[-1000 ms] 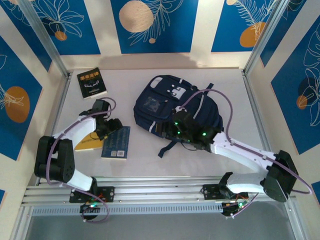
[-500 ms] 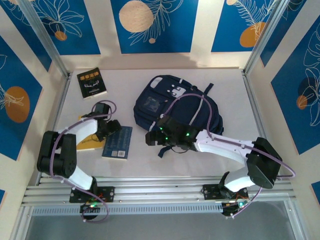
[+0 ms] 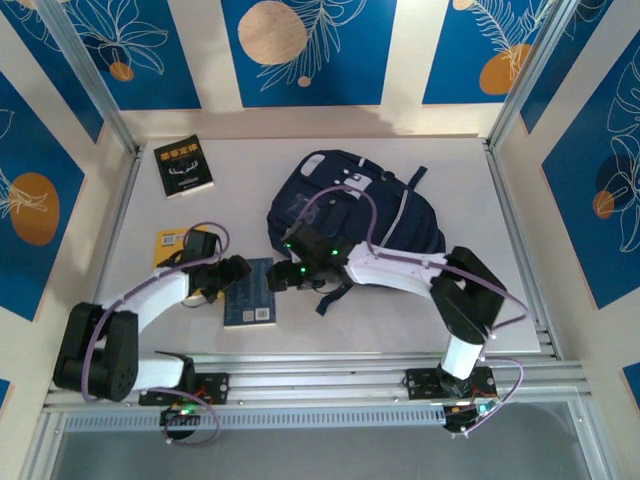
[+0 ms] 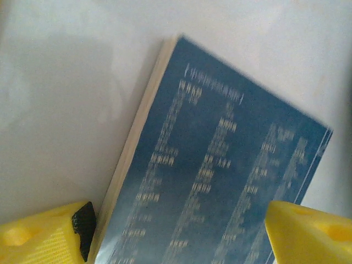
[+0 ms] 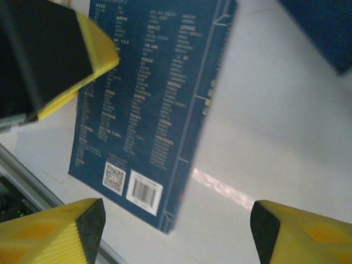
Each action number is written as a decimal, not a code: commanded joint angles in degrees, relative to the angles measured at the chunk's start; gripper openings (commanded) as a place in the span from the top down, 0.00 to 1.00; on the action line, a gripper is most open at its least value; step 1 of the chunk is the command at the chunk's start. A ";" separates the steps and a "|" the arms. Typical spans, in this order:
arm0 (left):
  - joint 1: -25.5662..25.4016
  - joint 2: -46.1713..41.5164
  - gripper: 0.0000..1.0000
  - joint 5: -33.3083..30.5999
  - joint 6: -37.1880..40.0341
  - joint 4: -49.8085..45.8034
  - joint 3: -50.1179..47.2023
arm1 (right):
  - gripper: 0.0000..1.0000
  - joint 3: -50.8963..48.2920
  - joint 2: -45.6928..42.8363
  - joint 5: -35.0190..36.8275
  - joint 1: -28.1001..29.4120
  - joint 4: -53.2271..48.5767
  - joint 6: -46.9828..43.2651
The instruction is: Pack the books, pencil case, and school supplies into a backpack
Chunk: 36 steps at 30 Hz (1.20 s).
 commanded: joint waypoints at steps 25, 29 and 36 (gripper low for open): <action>-5.44 -7.72 0.41 19.27 -5.47 10.03 -10.48 | 0.52 13.72 19.26 -8.93 -4.87 -10.62 -1.65; -6.40 -8.07 0.47 20.34 -6.30 11.46 -10.69 | 0.53 13.19 19.62 -9.47 -5.10 -10.18 -1.54; -6.73 -13.55 0.55 18.43 -4.69 6.61 -9.35 | 0.55 12.31 19.43 -8.91 -5.48 -10.24 -1.62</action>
